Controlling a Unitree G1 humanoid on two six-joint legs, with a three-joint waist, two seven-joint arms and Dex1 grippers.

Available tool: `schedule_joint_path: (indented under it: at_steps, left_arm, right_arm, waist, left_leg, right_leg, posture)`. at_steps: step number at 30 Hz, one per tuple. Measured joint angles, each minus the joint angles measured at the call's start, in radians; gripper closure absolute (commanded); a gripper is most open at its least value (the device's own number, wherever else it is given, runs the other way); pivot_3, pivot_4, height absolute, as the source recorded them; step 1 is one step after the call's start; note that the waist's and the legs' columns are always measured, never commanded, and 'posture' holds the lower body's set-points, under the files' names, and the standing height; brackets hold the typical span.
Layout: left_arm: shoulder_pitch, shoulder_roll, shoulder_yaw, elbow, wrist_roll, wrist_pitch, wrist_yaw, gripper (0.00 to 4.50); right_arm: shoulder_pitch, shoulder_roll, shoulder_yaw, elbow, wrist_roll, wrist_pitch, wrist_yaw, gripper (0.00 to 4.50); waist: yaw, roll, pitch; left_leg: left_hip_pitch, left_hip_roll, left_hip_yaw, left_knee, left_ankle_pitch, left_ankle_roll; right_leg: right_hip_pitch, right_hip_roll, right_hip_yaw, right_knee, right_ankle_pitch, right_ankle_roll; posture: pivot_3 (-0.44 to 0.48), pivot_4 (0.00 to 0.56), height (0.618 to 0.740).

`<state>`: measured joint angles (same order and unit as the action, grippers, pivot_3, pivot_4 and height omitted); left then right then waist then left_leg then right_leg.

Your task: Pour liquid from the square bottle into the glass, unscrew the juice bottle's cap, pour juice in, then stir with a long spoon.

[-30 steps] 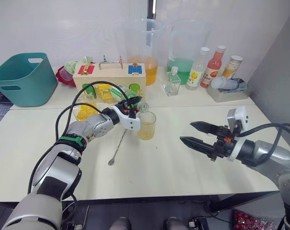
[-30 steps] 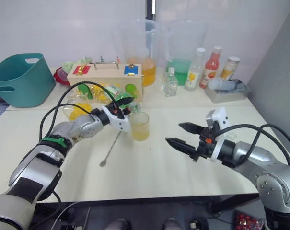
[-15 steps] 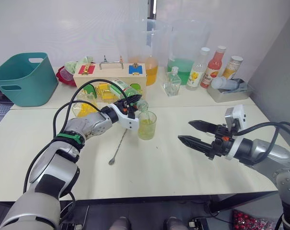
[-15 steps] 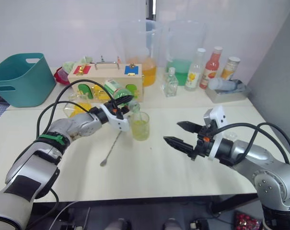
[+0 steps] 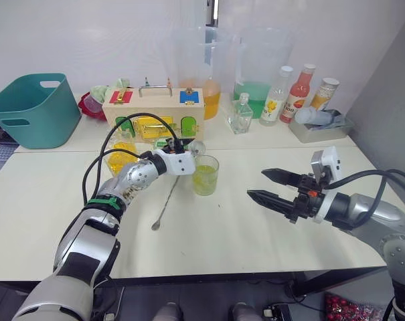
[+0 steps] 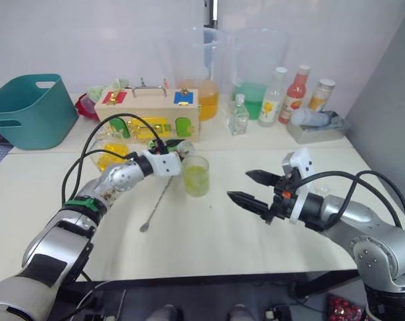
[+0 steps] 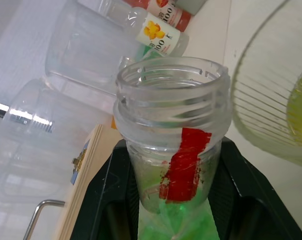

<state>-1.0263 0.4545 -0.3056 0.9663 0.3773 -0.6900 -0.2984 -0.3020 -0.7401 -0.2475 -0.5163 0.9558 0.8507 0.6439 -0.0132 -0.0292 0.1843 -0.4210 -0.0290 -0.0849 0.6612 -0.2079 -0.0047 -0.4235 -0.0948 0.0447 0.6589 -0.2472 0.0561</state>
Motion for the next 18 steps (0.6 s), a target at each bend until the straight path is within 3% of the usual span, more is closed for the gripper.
schedule_joint_path:
  at_steps: [11, 18]
  left_arm:
    - [0.043, 0.009, 0.196, -0.284, -0.222, 0.324, -0.117, 3.10]
    - [0.147, 0.016, 0.348, -0.596, -0.462, 0.751, -0.197, 3.10]
  right_arm:
    - [-0.073, -0.008, 0.038, 0.065, -0.012, 0.000, 0.055, 0.03]
    - [-0.148, -0.011, 0.087, 0.136, -0.040, -0.001, 0.127, 0.03]
  waist:
    - [-0.005, 0.000, 0.000]
    - [-0.008, 0.000, 0.000]
  left_leg:
    - [0.000, 0.000, 0.000, 0.000, 0.000, 0.000]
    - [0.001, 0.000, -0.001, 0.001, 0.000, 0.000]
  right_leg:
    - [-0.001, 0.000, 0.000, 0.002, 0.000, 0.000]
    - [-0.001, 0.000, 0.000, 0.004, 0.000, 0.000]
  posture:
    - [0.000, 0.150, 0.740]
    - [0.000, 0.150, 0.740]
